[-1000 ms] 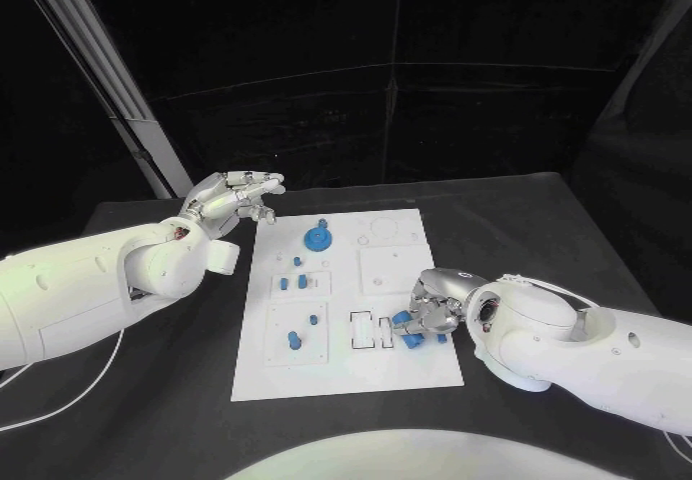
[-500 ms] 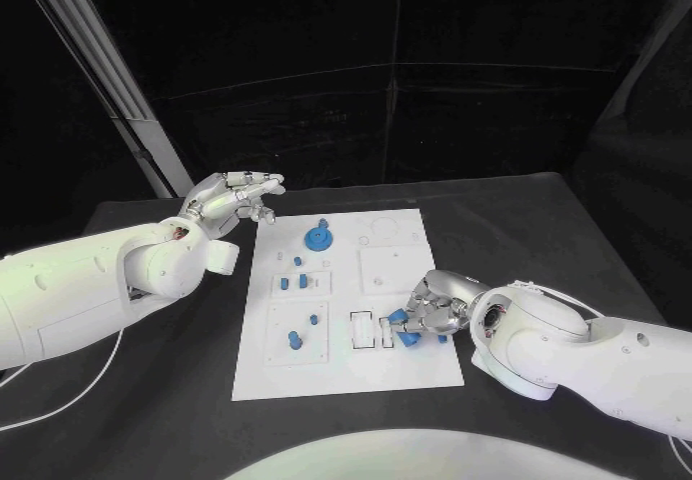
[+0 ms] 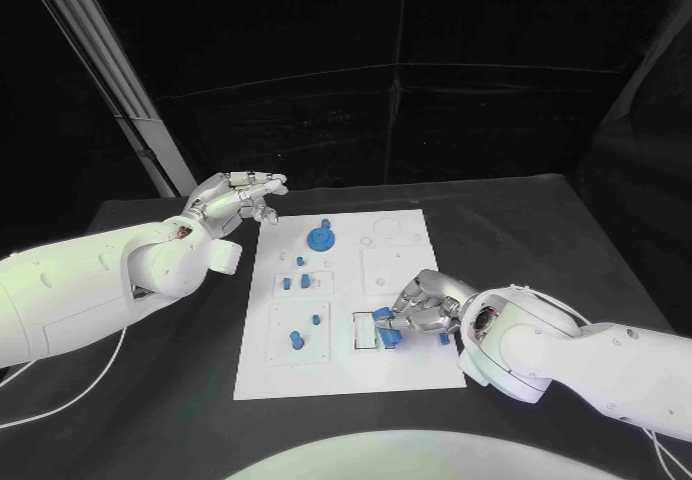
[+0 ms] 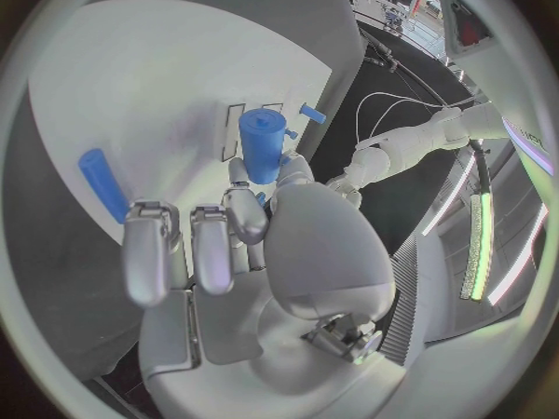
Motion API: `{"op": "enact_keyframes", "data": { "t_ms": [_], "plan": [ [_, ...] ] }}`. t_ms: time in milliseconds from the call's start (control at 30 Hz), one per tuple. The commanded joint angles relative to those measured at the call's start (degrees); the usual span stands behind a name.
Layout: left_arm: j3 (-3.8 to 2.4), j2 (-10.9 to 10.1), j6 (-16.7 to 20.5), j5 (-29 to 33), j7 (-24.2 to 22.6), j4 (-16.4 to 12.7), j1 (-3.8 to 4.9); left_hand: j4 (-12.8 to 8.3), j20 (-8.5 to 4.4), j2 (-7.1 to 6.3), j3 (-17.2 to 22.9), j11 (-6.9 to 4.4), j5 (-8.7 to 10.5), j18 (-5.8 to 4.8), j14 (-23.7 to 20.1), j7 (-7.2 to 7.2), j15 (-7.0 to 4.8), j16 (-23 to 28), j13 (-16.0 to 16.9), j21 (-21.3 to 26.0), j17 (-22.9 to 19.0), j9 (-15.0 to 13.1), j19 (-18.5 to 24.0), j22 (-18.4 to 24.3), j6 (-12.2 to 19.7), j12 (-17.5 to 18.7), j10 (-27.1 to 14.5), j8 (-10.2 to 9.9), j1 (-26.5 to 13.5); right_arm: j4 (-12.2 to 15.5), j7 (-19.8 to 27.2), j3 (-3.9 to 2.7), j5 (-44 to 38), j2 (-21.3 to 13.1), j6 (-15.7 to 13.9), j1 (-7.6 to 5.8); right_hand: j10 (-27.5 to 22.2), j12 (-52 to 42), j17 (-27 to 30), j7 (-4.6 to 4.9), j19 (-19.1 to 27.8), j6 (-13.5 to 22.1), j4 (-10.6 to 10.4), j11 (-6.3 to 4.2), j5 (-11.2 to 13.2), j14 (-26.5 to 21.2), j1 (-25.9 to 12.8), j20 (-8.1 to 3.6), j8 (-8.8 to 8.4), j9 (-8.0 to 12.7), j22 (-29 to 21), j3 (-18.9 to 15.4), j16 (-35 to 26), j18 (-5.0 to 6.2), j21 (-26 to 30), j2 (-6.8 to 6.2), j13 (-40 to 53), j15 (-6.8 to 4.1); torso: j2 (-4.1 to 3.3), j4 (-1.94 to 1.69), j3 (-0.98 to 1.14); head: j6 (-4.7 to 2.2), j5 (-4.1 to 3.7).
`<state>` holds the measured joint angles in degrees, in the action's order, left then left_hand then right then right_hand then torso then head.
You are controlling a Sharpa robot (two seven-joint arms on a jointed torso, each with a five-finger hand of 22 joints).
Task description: Assemble the parts on the task board
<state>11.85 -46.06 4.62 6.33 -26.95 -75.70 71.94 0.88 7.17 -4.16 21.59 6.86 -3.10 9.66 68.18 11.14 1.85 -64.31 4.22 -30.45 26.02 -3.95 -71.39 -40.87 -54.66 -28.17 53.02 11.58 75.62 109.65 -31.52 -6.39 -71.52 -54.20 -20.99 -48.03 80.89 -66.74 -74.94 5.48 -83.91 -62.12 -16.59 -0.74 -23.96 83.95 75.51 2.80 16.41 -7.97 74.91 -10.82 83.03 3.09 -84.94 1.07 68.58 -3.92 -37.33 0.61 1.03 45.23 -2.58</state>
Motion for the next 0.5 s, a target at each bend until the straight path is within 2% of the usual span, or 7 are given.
{"op": "enact_keyframes", "data": {
  "t_ms": [33, 167, 267, 300, 400, 500],
  "plan": [
    [-0.05, 0.17, -0.78, 0.14, -0.07, -0.01, 0.10, 0.00, 0.17, 0.23, -0.26, -0.01, -0.19, 0.76, -0.30, -0.09, -0.03, -0.01, -0.07, 0.22, -0.07, 0.08, 0.14, 0.07, 0.51, -0.24, -0.26, 0.28, -0.39, -0.56, -0.22, -0.04, -0.13, 1.20, -1.70, -0.08, 0.49, -0.18, -0.99, -1.97, -0.66, -2.47, 0.15, -0.09, -0.17, 3.48, -0.51, -0.47, 0.33, -1.34, 7.87, -0.34, 0.30, -1.09, -0.33, 0.44, 0.17, -0.41, -0.03, -0.07, -0.04, 0.16, 0.56],
    [-0.05, 0.21, -0.83, 0.14, 0.06, -0.06, 0.10, 0.03, 0.18, 0.16, -0.32, 0.01, -0.19, 0.76, -0.31, -0.07, -0.02, -0.04, -0.09, 0.25, -0.09, 0.09, 0.12, 0.10, 0.59, -0.26, -0.34, 0.27, -0.46, -1.12, -2.02, -0.06, -2.31, 2.28, -2.55, -0.09, 0.42, 0.10, -0.97, -2.04, -0.66, -2.57, 0.21, -0.15, -0.26, 3.47, -0.41, -0.51, 0.33, -1.42, 7.87, -0.33, 0.28, -1.09, -0.33, 0.53, -0.04, -0.45, -0.06, -0.08, 0.05, 0.45, 1.13],
    [-0.05, 0.20, -0.61, 0.14, -0.07, -0.09, 0.11, 0.03, 0.18, 0.15, -0.34, 0.01, -0.19, 0.76, -0.30, -0.06, -0.02, -0.06, -0.10, 0.26, -0.08, 0.09, 0.12, 0.11, 0.61, -0.26, -0.36, 0.27, -0.47, -1.54, -2.52, -0.07, -3.30, 2.88, -2.36, -0.09, 0.46, 0.03, -1.04, -2.04, -0.69, -2.60, 0.19, -0.15, -0.26, 3.49, -0.44, -0.52, 0.34, -1.44, 7.91, -0.35, 0.32, -1.10, -0.36, 0.54, 0.04, -0.46, -0.06, -0.03, -0.04, 0.50, 1.30],
    [-0.05, 0.20, -0.41, 0.14, -0.22, -0.09, 0.11, 0.04, 0.18, 0.12, -0.37, 0.02, -0.19, 0.76, -0.29, -0.05, -0.01, -0.08, -0.11, 0.28, -0.05, 0.10, 0.11, 0.13, 0.65, -0.27, -0.40, 0.26, -0.50, -1.70, -2.62, -0.07, -4.00, 3.11, -2.11, -0.09, 0.52, -0.09, -1.16, -2.05, -0.73, -2.66, 0.15, -0.17, -0.26, 3.51, -0.49, -0.54, 0.34, -1.48, 7.96, -0.40, 0.37, -1.12, -0.39, 0.57, 0.17, -0.48, -0.03, 0.02, -0.06, 0.53, 1.68],
    [-0.05, 0.21, -0.09, 0.14, -0.55, -0.06, 0.12, 0.01, 0.18, 0.12, -0.36, 0.01, -0.20, 0.76, -0.29, -0.06, -0.01, -0.10, -0.11, 0.28, -0.05, 0.10, 0.10, 0.14, 0.67, -0.29, -0.41, 0.27, -0.46, -2.16, -3.23, -0.08, -6.76, 3.83, -0.10, -0.10, 0.75, -0.34, -1.44, -2.08, -0.88, -2.82, 0.01, -0.21, 0.10, 3.57, -1.08, -0.62, 0.28, -1.68, 8.16, -0.80, 0.50, -1.17, -0.52, 0.63, 0.50, -0.54, -0.02, 0.06, 0.00, 0.67, 2.08],
    [-0.05, 0.22, -0.04, 0.14, -0.62, -0.07, 0.12, -0.02, 0.18, 0.15, -0.33, 0.00, -0.21, 0.77, -0.29, -0.08, -0.02, -0.11, -0.11, 0.29, -0.07, 0.10, 0.09, 0.15, 0.68, -0.32, -0.41, 0.28, -0.41, -2.36, -3.80, -0.09, -8.19, 4.37, 3.00, -0.10, 0.95, -0.38, -1.69, -2.12, -0.93, -2.97, -0.03, -0.25, 1.32, 3.61, -2.19, -0.71, 0.11, -1.99, 8.25, -1.53, 0.61, -1.19, -0.58, 0.80, 0.73, -0.59, -0.06, 0.07, 0.04, 0.84, 1.90]
  ]
}}
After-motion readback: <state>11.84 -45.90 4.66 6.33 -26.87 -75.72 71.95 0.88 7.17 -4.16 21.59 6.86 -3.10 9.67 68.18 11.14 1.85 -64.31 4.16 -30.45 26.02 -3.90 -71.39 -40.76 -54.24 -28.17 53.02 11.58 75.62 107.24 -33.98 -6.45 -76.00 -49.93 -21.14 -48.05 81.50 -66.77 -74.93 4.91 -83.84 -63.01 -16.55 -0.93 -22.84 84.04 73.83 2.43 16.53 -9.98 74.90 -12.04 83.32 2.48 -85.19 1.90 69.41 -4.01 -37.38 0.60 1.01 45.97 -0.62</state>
